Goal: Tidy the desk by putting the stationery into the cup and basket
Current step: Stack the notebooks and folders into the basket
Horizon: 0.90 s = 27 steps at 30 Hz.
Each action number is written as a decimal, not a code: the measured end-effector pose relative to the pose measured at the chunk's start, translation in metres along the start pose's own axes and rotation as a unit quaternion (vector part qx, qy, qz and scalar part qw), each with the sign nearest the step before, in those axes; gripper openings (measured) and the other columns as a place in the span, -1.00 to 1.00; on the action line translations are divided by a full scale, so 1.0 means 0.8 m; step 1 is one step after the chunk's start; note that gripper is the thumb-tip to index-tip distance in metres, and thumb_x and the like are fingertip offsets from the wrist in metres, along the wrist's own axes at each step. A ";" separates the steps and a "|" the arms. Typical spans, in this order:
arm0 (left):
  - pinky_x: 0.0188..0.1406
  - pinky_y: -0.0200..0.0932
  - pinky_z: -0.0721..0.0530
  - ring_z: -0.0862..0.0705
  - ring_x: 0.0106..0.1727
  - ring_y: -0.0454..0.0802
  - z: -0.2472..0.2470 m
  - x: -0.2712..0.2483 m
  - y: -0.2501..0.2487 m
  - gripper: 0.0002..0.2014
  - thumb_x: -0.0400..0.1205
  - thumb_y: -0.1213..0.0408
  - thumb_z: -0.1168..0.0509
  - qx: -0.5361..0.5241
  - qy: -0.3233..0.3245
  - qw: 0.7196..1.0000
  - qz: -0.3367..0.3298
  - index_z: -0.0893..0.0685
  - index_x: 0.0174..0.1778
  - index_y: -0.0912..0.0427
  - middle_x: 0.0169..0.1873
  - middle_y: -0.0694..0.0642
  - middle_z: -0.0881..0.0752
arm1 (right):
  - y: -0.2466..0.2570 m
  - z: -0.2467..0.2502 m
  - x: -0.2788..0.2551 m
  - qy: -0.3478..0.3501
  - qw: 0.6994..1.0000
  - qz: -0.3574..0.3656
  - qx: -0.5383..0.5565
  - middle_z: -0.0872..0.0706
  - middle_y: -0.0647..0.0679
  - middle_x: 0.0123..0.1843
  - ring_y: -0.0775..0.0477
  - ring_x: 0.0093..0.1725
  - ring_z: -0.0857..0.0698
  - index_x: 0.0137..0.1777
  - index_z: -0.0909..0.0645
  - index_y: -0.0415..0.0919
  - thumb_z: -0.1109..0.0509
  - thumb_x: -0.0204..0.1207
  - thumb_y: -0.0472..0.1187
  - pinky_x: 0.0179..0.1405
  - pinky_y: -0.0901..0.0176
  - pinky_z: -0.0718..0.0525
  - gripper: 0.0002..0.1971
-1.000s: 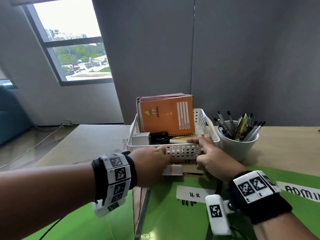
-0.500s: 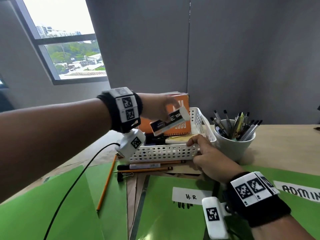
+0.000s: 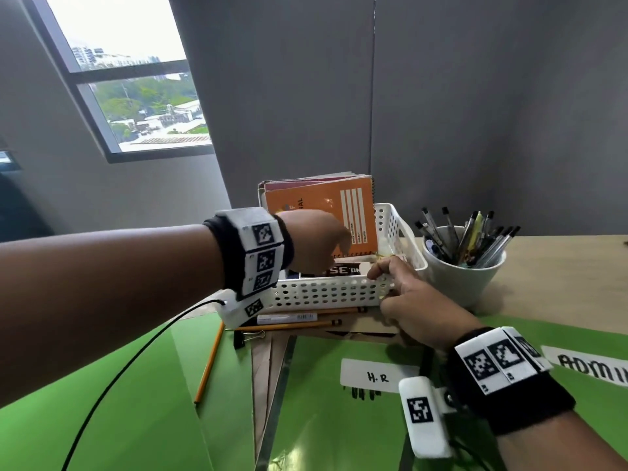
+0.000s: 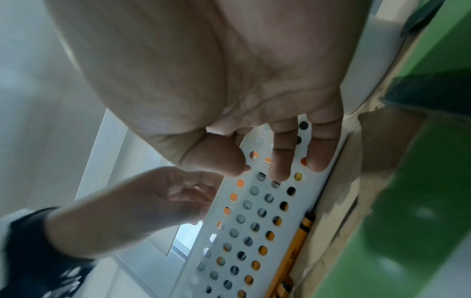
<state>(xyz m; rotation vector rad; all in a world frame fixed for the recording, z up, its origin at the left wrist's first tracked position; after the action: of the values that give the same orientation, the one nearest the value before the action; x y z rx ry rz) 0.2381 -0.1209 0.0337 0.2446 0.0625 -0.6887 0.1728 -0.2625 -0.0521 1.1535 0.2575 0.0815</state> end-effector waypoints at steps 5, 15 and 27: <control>0.00 -0.15 -0.79 -0.74 -0.10 -0.09 -0.010 -0.068 -0.014 -0.81 0.76 0.07 -0.24 0.044 -0.005 0.999 0.005 -0.76 0.08 -0.02 -0.14 -0.11 -0.74 | 0.004 -0.001 -0.002 0.012 1.000 0.021 -0.016 -0.55 -0.20 0.16 0.02 -0.25 -0.51 0.24 -0.41 0.00 -0.22 0.51 -0.56 -0.60 0.44 -0.52 -0.52; 0.04 -0.01 -0.84 -0.79 0.07 0.03 -0.102 -0.103 -0.010 -0.69 0.70 0.29 -0.19 0.083 0.103 0.991 0.016 -0.69 0.32 0.06 0.11 0.02 -0.79 | 0.001 0.000 -0.001 0.004 0.999 0.026 -0.025 -0.56 -0.20 0.14 0.02 -0.23 -0.51 0.21 -0.42 0.05 -0.26 0.49 -0.55 -0.58 0.44 -0.51 -0.52; -0.21 -0.26 -0.64 -0.74 -0.21 -0.08 0.003 -0.061 0.026 -0.80 0.74 0.19 -0.27 -0.056 0.079 0.995 -0.003 -0.82 -0.04 -0.03 -0.22 -0.07 -0.81 | -0.006 0.000 0.004 0.001 1.000 0.022 -0.011 -0.57 -0.17 0.16 -0.11 -0.23 -0.58 0.15 -0.43 0.18 -0.25 0.46 -0.49 -0.53 0.20 -0.61 -0.50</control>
<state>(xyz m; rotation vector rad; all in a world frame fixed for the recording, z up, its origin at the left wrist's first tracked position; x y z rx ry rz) 0.2137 -0.0752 0.0469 0.1905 0.2516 -0.6688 0.1751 -0.2635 -0.0568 1.1376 0.2331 0.1237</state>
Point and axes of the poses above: each hand's wrist, its own x-axis towards the middle knuckle, its own z-axis out of the back of the hand, y = z × x, the point moved 5 cm from there along x, towards the middle knuckle
